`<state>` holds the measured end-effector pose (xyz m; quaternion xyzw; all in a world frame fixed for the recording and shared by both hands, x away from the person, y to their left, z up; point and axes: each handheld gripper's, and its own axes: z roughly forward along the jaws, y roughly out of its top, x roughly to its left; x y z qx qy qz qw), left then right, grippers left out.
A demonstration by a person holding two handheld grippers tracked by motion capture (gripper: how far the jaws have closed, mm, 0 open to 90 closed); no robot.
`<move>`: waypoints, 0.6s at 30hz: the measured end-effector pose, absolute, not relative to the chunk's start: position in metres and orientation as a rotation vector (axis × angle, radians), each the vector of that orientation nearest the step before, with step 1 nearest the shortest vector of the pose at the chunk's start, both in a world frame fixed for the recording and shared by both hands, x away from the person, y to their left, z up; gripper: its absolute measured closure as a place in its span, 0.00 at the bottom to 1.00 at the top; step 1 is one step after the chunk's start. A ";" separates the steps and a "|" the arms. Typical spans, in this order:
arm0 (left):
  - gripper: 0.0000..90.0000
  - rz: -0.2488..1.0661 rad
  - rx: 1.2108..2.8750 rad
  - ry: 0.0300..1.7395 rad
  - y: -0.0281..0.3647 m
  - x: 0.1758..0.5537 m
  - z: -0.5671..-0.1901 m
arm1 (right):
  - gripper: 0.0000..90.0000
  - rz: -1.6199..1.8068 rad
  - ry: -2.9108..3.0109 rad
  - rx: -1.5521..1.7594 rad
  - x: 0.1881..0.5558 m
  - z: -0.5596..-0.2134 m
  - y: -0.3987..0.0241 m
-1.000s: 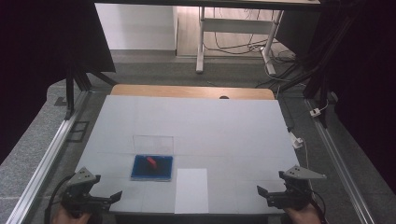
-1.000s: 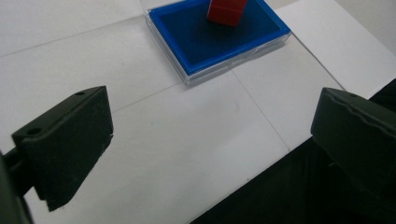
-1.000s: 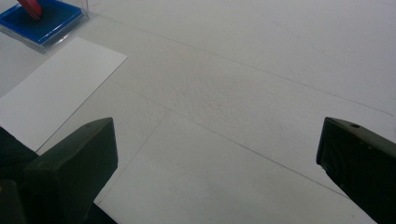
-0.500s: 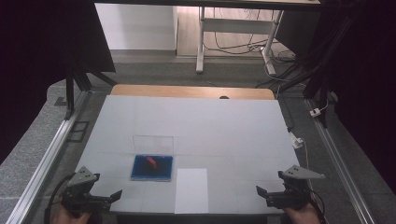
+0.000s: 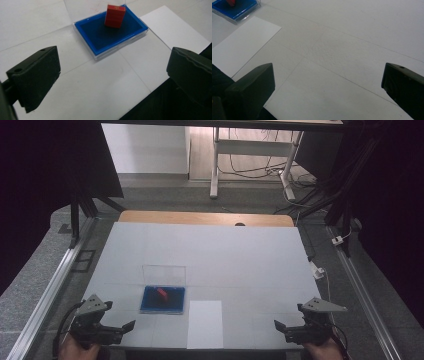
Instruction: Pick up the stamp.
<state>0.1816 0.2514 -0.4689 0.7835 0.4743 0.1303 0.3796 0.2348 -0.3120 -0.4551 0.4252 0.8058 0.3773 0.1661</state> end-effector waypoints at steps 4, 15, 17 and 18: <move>0.00 0.341 1.997 1.172 0.248 0.187 -0.470 | 0.00 1.078 2.297 1.209 0.235 -0.455 -0.312; 0.00 0.337 2.005 1.082 0.232 0.200 -0.474 | 0.00 1.081 2.305 1.202 0.235 -0.455 -0.312; 0.00 0.335 2.006 1.070 0.230 0.204 -0.475 | 0.00 1.081 2.306 1.203 0.235 -0.455 -0.312; 0.00 0.327 2.007 1.061 0.229 0.206 -0.475 | 0.00 1.081 2.307 1.203 0.235 -0.455 -0.312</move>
